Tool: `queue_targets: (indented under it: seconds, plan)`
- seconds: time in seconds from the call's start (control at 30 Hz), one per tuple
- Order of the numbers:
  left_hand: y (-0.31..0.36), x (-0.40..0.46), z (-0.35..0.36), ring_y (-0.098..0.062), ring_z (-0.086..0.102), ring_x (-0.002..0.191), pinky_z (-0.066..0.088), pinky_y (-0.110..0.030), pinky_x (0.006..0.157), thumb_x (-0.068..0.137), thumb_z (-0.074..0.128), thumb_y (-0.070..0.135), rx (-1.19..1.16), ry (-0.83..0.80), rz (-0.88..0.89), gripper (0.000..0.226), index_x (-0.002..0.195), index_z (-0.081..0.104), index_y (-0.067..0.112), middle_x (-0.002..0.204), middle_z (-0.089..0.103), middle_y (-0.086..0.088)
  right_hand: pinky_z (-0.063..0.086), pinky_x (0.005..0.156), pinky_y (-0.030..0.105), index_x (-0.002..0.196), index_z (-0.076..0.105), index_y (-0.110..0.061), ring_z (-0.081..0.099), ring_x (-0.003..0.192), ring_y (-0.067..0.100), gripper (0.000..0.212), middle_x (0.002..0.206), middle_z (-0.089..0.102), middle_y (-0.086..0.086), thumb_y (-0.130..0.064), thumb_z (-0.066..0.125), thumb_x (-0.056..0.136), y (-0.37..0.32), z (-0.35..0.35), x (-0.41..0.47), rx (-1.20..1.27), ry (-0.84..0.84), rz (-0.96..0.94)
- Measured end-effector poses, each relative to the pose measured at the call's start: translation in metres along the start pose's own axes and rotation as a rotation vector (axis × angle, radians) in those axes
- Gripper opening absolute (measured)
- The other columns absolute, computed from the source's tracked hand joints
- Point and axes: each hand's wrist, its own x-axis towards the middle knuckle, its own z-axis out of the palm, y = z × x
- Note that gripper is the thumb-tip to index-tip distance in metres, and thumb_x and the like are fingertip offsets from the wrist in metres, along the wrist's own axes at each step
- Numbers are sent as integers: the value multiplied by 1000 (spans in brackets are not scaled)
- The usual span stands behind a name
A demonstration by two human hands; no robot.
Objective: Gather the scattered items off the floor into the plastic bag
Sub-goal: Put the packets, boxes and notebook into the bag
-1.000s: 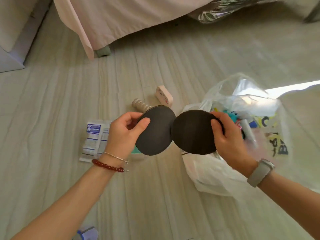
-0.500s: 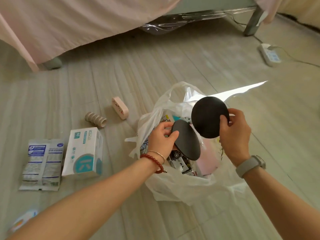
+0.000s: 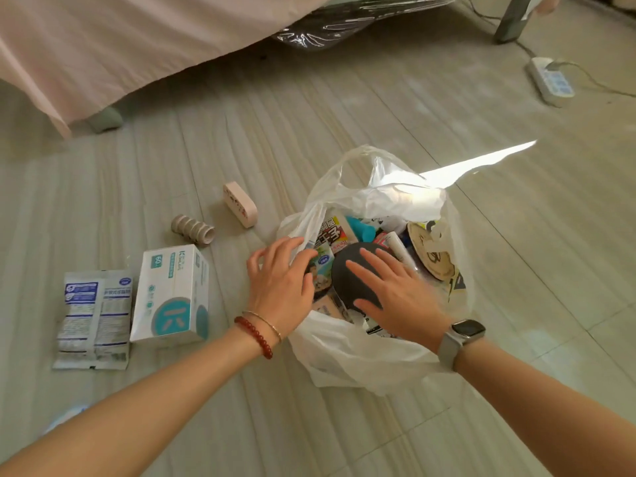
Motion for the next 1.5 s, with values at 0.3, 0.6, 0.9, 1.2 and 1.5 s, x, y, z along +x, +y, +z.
queue_targets:
  seconds: [0.3,0.6,0.9,1.2,1.5]
  plan:
    - [-89,-65,-16,-24,46,118,37,-50,96,79,35,39,74,-41,-216,46,117,50,19,125,56,-11,30,108,44,137,36,-29,28,136,28,52,148,32,5,-53,36,90,-12,-7,13,-67,-55,298]
    - [-198,-102,-39,-35,31,131,27,-49,105,89,51,22,-66,62,-875,45,131,43,8,143,36,-16,47,88,37,124,50,-11,50,111,26,36,124,52,9,-23,42,91,-176,4,69,309,326,-287]
    - [-278,-105,-54,-31,12,140,21,-53,109,86,53,40,-84,-58,-1029,75,143,12,14,154,12,-13,7,108,65,139,11,-44,-19,140,34,49,155,-13,1,-54,22,93,-280,79,122,0,-170,-305]
    - [-293,-113,-43,-30,53,102,43,-35,81,69,75,35,-194,62,-1067,52,110,55,9,113,56,-16,41,84,67,87,61,-25,40,122,37,19,117,55,9,-33,63,70,-245,91,102,-75,173,-334]
    - [-254,-122,-69,-42,59,88,44,-42,69,88,56,18,-168,315,-985,34,111,40,-1,106,63,-24,40,91,43,137,19,-31,37,116,39,74,150,1,8,-42,57,75,-236,73,97,232,-1,7]
